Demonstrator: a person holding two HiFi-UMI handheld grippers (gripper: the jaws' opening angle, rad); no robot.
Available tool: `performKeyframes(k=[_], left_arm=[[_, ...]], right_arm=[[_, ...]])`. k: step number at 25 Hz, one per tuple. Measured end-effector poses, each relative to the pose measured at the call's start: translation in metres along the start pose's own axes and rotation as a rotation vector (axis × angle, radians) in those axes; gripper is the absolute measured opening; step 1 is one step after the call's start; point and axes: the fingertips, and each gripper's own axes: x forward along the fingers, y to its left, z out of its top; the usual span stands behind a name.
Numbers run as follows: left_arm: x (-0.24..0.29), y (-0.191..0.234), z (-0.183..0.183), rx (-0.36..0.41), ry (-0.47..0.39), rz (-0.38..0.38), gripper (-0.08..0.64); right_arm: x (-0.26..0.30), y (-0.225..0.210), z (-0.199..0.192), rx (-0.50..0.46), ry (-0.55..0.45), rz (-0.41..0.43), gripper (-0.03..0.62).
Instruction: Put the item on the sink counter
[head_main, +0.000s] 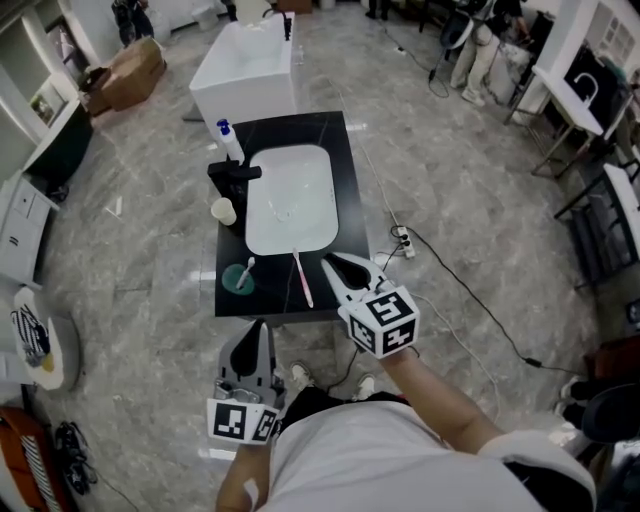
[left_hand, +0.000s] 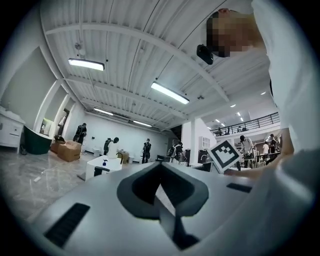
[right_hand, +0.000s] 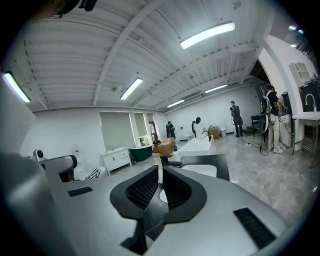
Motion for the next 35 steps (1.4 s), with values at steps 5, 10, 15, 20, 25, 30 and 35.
performKeyframes(k=[5,10,15,20,25,30,35], left_arm=[[-0.007,-0.009,0.000,0.014,-0.004,0.035,0.003],[-0.012,-0.019,-0.002,0.034,-0.004,0.065,0.003],[-0.019,-0.025,-0.002,0.058,-0.018,0.099,0.003],[-0.030,-0.027,0.005,0.097,-0.049,0.138,0.003],[-0.039,-0.026,0.009,0.117,-0.061,0.164,0.003],[-0.044,-0.034,0.009,0.112,-0.065,0.169,0.003],[-0.043,-0.045,0.010,0.088,-0.090,0.179,0.003]], right_arm=[[-0.032,0.005,0.018,-0.037,-0.080,0.002,0.052],[-0.065,0.009,0.034,-0.127,-0.145,0.011,0.052],[-0.094,0.013,0.043,-0.192,-0.196,0.005,0.052],[-0.118,0.015,0.046,-0.198,-0.245,-0.015,0.052],[-0.137,0.017,0.046,-0.206,-0.260,-0.007,0.054],[-0.149,0.015,0.042,-0.151,-0.253,0.018,0.054],[-0.155,0.014,0.047,-0.146,-0.261,0.029,0.052]])
